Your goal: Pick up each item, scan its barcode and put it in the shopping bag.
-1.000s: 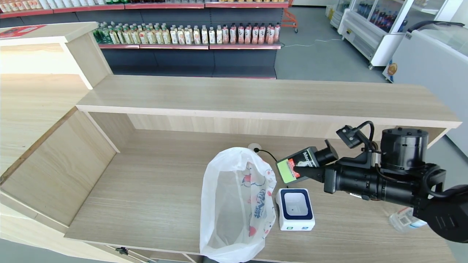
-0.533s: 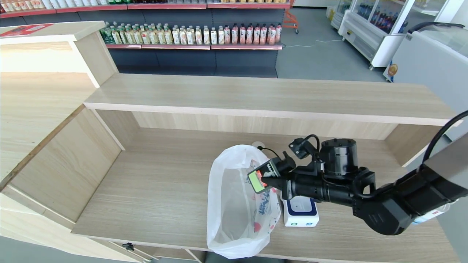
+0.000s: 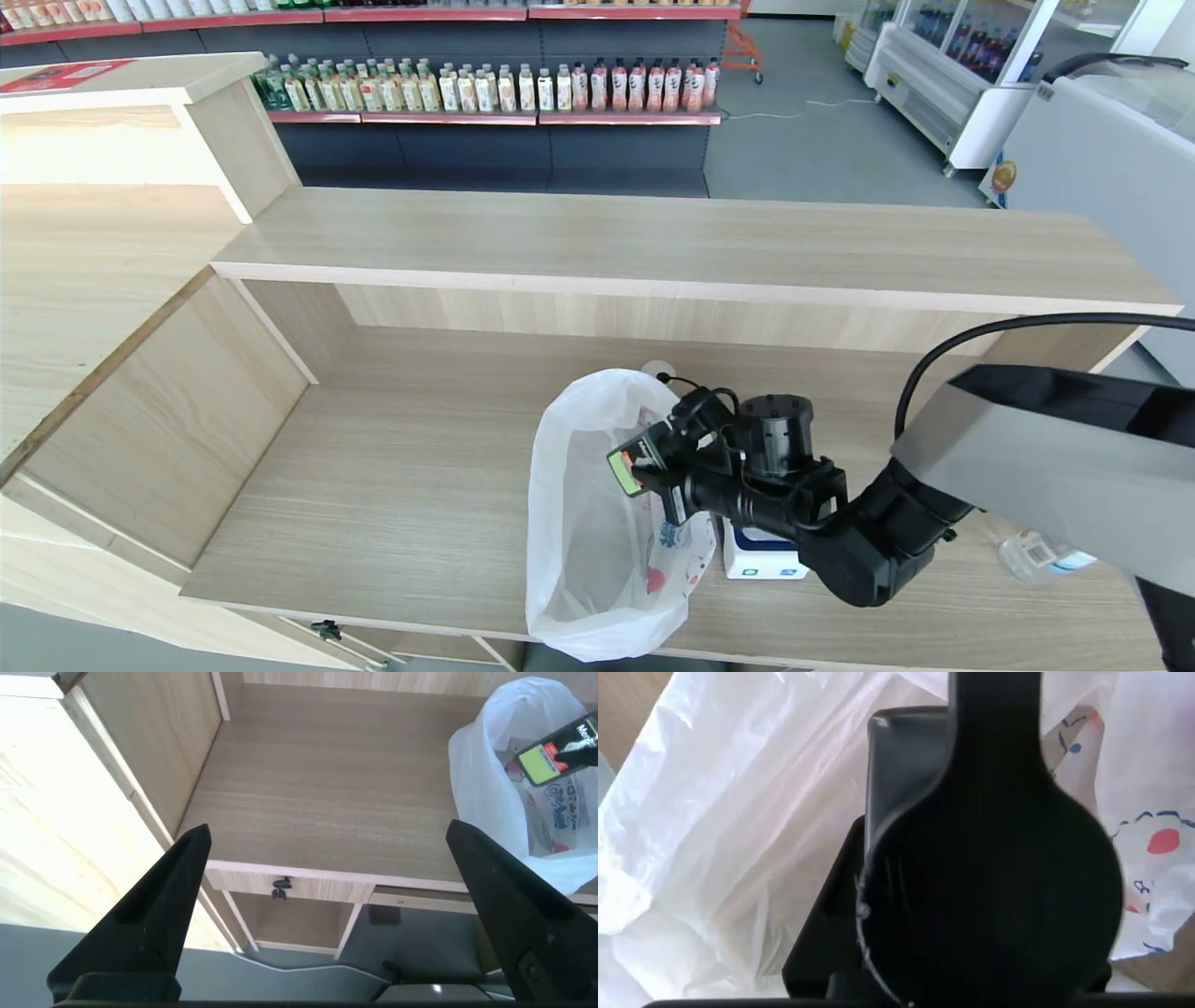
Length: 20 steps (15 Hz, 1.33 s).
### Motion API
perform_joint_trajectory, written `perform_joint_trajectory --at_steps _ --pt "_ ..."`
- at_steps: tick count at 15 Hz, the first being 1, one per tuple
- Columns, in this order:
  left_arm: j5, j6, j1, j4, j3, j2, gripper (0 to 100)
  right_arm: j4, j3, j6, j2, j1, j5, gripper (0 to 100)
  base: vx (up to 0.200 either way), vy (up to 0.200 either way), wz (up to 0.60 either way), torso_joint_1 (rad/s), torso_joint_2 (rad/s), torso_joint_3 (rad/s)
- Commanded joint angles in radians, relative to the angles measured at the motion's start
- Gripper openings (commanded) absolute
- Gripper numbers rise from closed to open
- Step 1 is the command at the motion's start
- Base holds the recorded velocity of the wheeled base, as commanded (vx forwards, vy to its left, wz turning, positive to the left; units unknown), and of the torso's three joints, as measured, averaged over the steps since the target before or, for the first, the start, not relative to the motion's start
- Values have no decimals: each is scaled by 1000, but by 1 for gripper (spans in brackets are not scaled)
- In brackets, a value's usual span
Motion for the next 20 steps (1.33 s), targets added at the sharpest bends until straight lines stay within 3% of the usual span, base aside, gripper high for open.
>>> perform_joint_trajectory --at_steps 1,8,9,15,18,20 --pt "1 -1 0 0 0 0 100 -31 -13 -51 104 1 -2 0 0 0 0 0 0 0" --pt "-1 1 0 0 0 0 100 -18 -139 -68 172 7 -1 0 0 0 0 0 0 0" --pt "1 1 0 0 0 0 100 -18 -137 -68 170 10 -1 100 0 0 0 0 0 0" --pt "1 1 0 0 0 0 100 -18 -126 41 86 24 4 100 0 0 0 0 0 0" --pt "1 1 0 0 0 0 100 101 -142 354 -83 21 14 100 0 0 0 0 0 0" --pt "1 -1 0 0 0 0 100 154 -112 442 -190 -10 47 100 0 0 0 0 0 0"
